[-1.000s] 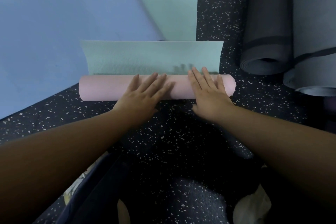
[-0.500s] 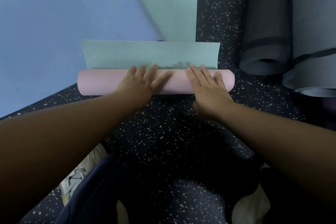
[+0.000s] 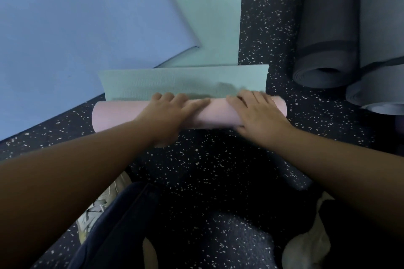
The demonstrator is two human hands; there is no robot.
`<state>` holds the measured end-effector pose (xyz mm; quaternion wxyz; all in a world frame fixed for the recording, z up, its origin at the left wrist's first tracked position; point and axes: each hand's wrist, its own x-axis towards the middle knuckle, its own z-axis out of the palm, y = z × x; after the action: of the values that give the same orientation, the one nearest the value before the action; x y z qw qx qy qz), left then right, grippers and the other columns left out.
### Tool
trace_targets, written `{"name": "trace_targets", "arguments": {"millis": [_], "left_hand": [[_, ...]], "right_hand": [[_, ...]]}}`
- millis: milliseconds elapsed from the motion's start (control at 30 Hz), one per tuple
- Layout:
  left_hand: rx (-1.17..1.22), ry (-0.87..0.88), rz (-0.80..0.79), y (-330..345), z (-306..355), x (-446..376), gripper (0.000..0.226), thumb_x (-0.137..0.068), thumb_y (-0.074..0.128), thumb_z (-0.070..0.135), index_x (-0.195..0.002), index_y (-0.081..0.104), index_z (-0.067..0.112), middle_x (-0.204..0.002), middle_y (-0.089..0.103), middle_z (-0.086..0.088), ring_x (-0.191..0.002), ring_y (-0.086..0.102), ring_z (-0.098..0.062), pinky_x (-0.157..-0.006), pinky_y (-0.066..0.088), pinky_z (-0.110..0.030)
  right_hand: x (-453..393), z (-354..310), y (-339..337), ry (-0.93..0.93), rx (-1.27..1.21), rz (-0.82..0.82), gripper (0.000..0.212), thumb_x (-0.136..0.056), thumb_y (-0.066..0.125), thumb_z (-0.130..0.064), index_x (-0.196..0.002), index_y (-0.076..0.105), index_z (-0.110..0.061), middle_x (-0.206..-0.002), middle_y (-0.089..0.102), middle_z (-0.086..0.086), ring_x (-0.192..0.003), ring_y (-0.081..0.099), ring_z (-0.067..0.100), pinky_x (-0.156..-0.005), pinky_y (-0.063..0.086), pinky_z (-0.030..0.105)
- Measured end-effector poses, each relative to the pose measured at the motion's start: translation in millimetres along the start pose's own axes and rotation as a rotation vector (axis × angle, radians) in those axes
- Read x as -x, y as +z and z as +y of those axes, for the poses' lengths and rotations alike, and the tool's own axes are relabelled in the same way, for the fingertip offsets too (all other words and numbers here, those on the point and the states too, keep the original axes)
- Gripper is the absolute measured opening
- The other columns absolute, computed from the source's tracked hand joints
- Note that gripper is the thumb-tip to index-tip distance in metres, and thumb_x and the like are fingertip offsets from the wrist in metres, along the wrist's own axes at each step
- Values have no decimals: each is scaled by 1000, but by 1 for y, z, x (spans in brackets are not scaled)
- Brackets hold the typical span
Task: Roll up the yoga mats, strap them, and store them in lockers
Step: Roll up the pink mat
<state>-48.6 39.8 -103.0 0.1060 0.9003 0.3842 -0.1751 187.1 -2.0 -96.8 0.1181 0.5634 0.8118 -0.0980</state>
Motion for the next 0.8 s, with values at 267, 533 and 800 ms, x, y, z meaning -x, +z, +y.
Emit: {"name": "trace_targets", "arguments": {"millis": [267,533,800], "left_hand": [[119,57,-29,17,12,26,93,-80,56,34,-147,-7,48,-136,37,1,-116,41,-24,-94,31,-38],[2,86,-16,18,11,19,99,-79,57,51,-149,-13,41,-150,23,-4,-129,34,-26,-97,33,-39],[-15,66,106,22,-1,5,83,-79,21,77,-151,17,36,-144,40,-14,-120,48,-35,-92,41,-50]], "right_hand": [[24,-1,16,-169,-33,-18,83,-63,81,-45,-127,43,-6,-101,56,14,-86,55,32,-73,53,48],[27,-5,11,-229,-42,9,48,-78,43,-41,-117,43,-13,-110,55,10,-96,52,27,-76,51,37],[19,-7,8,-137,-47,18,53,-80,38,-37,-124,47,-10,-110,60,9,-98,54,27,-81,52,38]]}}
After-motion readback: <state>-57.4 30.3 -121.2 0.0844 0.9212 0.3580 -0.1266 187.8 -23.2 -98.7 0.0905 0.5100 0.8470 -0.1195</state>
